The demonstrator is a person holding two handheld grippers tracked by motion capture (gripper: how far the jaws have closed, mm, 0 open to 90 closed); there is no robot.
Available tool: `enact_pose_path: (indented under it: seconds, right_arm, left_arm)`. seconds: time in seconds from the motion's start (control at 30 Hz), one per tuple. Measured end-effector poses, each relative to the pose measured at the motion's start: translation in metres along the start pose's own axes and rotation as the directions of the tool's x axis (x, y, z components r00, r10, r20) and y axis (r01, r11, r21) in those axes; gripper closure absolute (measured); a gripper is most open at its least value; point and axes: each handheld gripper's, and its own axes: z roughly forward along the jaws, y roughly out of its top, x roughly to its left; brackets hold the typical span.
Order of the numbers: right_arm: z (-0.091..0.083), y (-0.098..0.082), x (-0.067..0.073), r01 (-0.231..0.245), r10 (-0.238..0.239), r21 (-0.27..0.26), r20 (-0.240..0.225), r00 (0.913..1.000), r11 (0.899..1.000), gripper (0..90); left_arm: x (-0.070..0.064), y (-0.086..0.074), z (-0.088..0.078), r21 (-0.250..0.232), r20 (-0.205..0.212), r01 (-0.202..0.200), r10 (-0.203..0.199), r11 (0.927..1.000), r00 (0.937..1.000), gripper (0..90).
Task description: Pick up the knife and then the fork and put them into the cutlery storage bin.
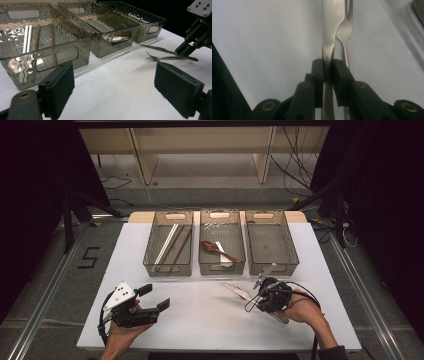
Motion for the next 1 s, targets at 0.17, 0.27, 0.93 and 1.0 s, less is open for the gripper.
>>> enact_pose_path:
  seconds: [0.17, 0.27, 0.93, 1.0]
  right_arm:
    - [-0.003, 0.0, -0.004, -0.01, 0.01, -0.03, -0.003, 0.9999, 1.0, 80.4]
    - [-0.005, 0.0, -0.007, -0.016, 0.015, -0.039, -0.011, 0.9998, 0.999, 80.4]
    - [-0.026, 0.007, -0.024, -0.07, 0.072, -0.123, 0.008, 0.9974, 0.99, 80.4]
    - [-0.03, 0.008, -0.028, -0.08, 0.082, -0.138, 0.008, 0.9966, 0.987, 80.4]
  left_arm:
    - [0.0, 0.0, 0.0, 0.0, -0.002, -0.001, 0.001, 1.0, 1.0, 16.0]
    - [0.0, 0.0, 0.0, -0.001, -0.001, 0.002, -0.002, 1.0, 1.0, 16.0]
    - [0.001, 0.0, 0.0, -0.004, -0.004, 0.006, -0.006, 1.0, 1.0, 16.0]
    - [0.0, 0.0, 0.0, -0.004, -0.004, 0.005, -0.005, 1.0, 1.0, 16.0]
